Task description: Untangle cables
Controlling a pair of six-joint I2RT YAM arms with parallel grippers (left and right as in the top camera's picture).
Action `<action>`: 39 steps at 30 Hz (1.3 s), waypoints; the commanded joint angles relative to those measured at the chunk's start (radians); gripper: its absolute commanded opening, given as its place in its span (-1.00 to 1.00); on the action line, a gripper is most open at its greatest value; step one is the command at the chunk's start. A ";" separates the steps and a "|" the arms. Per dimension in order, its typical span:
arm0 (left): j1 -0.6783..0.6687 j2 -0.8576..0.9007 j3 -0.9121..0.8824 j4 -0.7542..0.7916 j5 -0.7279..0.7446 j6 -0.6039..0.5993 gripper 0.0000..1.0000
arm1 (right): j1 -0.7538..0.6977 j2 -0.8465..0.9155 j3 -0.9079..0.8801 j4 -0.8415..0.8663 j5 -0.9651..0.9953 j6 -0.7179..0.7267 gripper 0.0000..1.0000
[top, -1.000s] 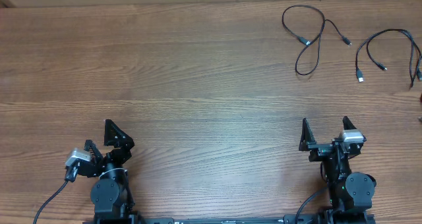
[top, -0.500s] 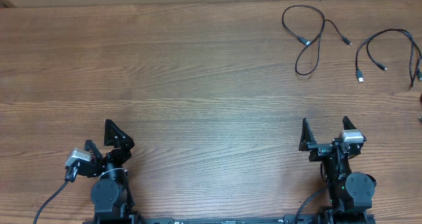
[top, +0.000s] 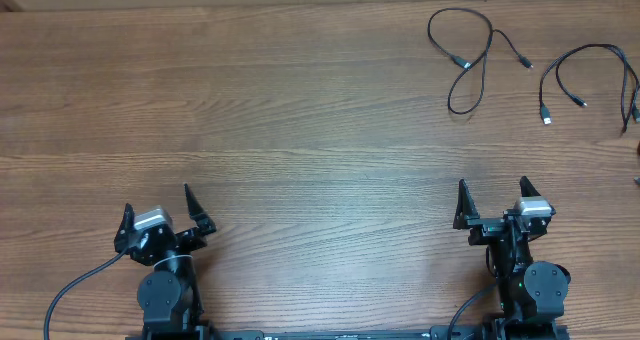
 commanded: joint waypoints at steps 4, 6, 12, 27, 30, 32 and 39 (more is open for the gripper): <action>-0.002 -0.010 -0.007 0.001 0.047 0.098 0.99 | 0.001 -0.012 -0.010 0.006 0.005 -0.004 1.00; -0.002 -0.011 -0.007 0.001 0.050 0.098 0.99 | 0.001 -0.012 -0.010 0.006 0.005 -0.004 1.00; -0.002 -0.011 -0.007 0.000 0.051 0.101 0.99 | 0.001 -0.012 -0.010 0.006 0.005 -0.004 1.00; -0.002 -0.011 -0.007 -0.010 0.140 0.161 0.99 | 0.001 -0.012 -0.010 0.006 0.005 -0.004 1.00; -0.002 -0.011 -0.007 -0.010 0.140 0.161 0.99 | 0.001 -0.012 -0.010 0.006 0.005 -0.004 1.00; -0.002 -0.011 -0.007 -0.010 0.140 0.161 0.99 | 0.001 -0.012 -0.010 0.006 0.005 -0.004 1.00; -0.002 -0.011 -0.007 -0.010 0.140 0.161 0.99 | 0.001 -0.012 -0.010 0.006 0.005 -0.004 1.00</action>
